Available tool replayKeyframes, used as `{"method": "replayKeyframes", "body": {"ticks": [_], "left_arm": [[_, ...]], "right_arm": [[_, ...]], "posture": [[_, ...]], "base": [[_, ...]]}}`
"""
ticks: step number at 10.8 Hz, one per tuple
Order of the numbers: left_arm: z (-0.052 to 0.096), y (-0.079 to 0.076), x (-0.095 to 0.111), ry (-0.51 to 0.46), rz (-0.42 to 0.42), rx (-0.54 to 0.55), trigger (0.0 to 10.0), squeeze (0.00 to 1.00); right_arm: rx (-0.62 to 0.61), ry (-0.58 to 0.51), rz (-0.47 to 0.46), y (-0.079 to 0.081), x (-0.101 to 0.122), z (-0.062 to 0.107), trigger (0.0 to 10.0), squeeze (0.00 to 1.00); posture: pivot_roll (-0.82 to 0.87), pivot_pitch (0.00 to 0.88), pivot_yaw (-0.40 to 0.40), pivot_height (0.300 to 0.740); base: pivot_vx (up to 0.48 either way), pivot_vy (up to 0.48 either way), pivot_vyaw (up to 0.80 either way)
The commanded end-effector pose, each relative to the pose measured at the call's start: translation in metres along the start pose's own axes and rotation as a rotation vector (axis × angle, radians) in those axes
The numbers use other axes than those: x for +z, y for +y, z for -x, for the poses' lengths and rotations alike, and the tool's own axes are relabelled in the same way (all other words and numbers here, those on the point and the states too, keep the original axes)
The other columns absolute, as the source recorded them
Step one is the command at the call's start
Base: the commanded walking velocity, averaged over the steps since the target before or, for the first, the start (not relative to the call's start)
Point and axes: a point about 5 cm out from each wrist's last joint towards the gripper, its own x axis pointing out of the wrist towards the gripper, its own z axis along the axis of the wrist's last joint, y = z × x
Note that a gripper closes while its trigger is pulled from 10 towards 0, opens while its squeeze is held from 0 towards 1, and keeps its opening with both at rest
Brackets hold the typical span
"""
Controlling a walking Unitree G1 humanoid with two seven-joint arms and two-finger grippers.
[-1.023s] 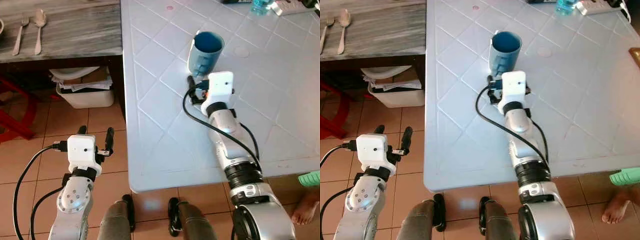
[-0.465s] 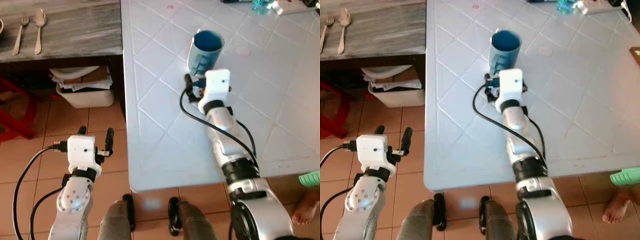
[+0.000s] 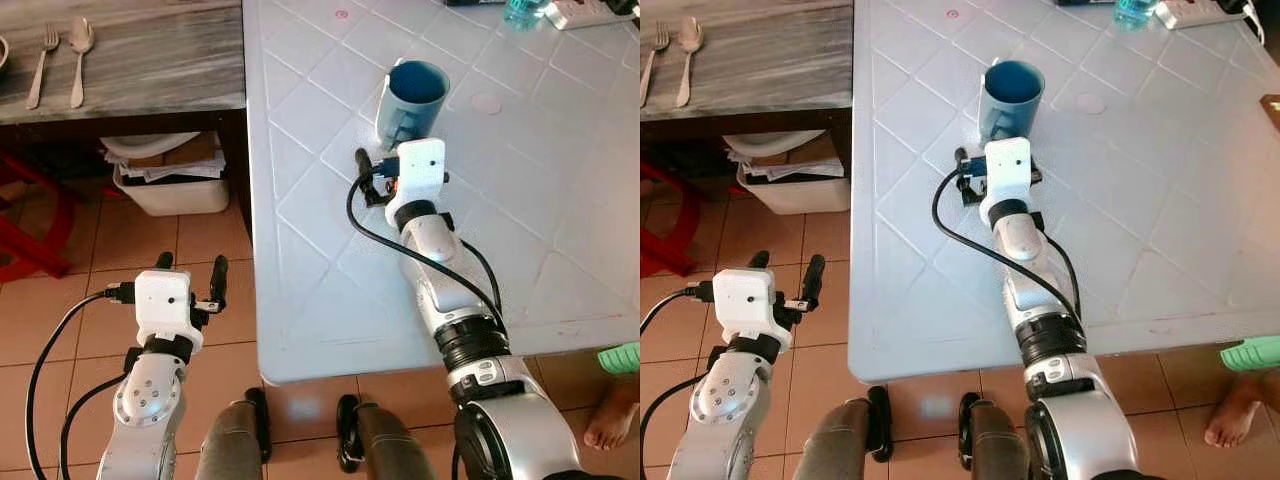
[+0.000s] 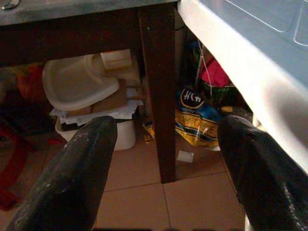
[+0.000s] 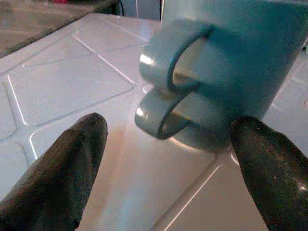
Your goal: Setting the table
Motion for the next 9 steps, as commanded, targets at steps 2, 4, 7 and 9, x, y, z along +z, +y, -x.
{"method": "replayKeyframes", "body": {"ticks": [2, 4, 7, 9], "left_arm": [[0.003, 0.0, -0.003, 0.016, -0.008, -0.001, 10.0, 0.0], [0.003, -0.001, -0.003, 0.015, -0.007, 0.0, 10.0, 0.0], [0.003, -0.001, -0.003, 0.014, -0.006, -0.005, 10.0, 0.0], [0.002, -0.001, -0.003, 0.013, -0.007, -0.004, 10.0, 0.0]], "right_arm": [[-0.003, -0.033, 0.013, 0.001, 0.006, -0.003, 6.1, 0.0], [-0.014, -0.043, 0.024, 0.0, 0.006, -0.001, 0.0, 0.0], [-0.026, -0.051, 0.028, -0.003, 0.005, 0.002, 0.0, 0.0], [-0.023, -0.043, 0.029, -0.007, -0.001, 0.011, 0.0, 0.0]], "posture": [[0.07, 0.285, -0.007, 0.74], [0.07, 0.285, -0.009, 0.74], [0.06, 0.281, -0.008, 0.74], [0.06, 0.28, -0.008, 0.74]], "base": [[0.0, 0.0, 0.0], [0.0, 0.0, 0.0], [0.0, 0.0, 0.0], [0.0, 0.0, 0.0]]}}
